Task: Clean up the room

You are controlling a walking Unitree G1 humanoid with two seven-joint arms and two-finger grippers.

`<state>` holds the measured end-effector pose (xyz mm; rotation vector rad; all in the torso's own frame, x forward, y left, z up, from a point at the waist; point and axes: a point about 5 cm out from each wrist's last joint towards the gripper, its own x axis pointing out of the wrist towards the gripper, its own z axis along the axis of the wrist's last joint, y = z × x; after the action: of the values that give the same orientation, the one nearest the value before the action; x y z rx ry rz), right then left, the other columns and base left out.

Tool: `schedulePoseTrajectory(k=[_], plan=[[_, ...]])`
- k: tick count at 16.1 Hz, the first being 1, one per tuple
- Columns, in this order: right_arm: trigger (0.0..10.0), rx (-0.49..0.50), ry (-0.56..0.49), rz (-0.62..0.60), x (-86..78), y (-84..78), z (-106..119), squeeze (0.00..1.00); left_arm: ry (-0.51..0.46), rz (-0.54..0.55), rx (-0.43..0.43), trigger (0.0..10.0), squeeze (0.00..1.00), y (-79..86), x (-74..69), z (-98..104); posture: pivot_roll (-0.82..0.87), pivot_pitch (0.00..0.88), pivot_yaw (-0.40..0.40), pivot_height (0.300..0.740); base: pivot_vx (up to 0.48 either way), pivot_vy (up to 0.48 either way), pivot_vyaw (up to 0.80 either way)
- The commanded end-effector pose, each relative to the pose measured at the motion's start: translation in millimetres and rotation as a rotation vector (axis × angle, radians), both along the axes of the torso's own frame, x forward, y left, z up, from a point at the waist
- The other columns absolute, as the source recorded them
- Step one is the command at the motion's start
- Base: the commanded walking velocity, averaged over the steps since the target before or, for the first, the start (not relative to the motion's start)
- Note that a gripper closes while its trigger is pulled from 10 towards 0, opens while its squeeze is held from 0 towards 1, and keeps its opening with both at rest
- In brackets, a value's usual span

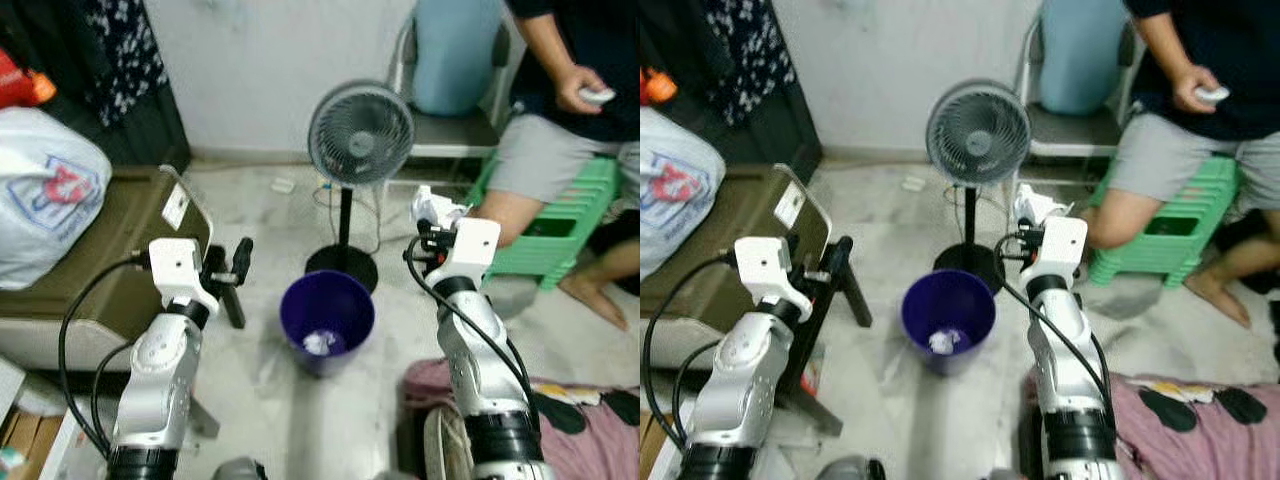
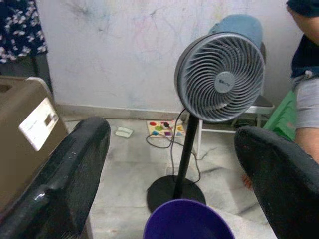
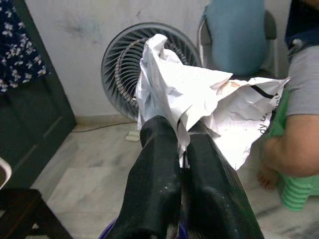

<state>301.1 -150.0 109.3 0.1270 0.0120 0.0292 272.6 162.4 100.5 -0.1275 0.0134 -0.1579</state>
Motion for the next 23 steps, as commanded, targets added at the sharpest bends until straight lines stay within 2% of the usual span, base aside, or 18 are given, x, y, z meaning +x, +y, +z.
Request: schedulePoseTrajectory(k=[1, 4, 12, 14, 20, 23], plan=[[10.0, -0.003, -0.013, 0.01, 2.0, 2.1, 3.3, 0.0, -0.018, 0.001, 0.006, 10.0, 0.0, 1.4, 0.7, 4.5, -0.11, 0.0, 0.024, 0.74, 0.334, 0.0, 0.0], [10.0, -0.002, -0.014, 0.013, 2.2, 2.4, 3.5, 0.0, -0.017, 0.001, 0.006, 10.0, 0.0, 1.3, 0.7, 4.4, -0.11, 0.0, 0.024, 0.74, 0.338, 0.0, 0.0], [10.0, -0.006, -0.022, 0.029, 3.0, 4.9, 4.6, 0.0, -0.014, 0.006, 0.005, 10.0, 0.0, 1.9, 0.8, 4.1, -0.11, 0.0, 0.02, 0.74, 0.346, 0.0, 0.71], [10.0, -0.007, -0.02, 0.028, 3.2, 4.9, 4.1, 0.0, -0.016, 0.004, 0.005, 10.0, 0.0, 1.7, 0.7, 4.3, -0.11, 0.0, 0.02, 0.74, 0.352, 0.0, 0.0], [10.0, -0.006, -0.002, 0.031, 4.5, 5.7, 1.1, 0.0, -0.014, 0.009, 0.005, 10.0, 0.0, 1.6, 0.3, 3.7, -0.1, 0.0, 0.015, 0.74, 0.0, 0.0, 0.0], [10.0, 0.009, 0.013, 0.027, 5.4, 5.1, -1.1, 0.0, -0.008, 0.011, 0.003, 10.0, 0.0, 1.8, 0.2, 2.9, -0.1, 0.0, 0.014, 0.74, 0.0, 0.0, -0.69]])
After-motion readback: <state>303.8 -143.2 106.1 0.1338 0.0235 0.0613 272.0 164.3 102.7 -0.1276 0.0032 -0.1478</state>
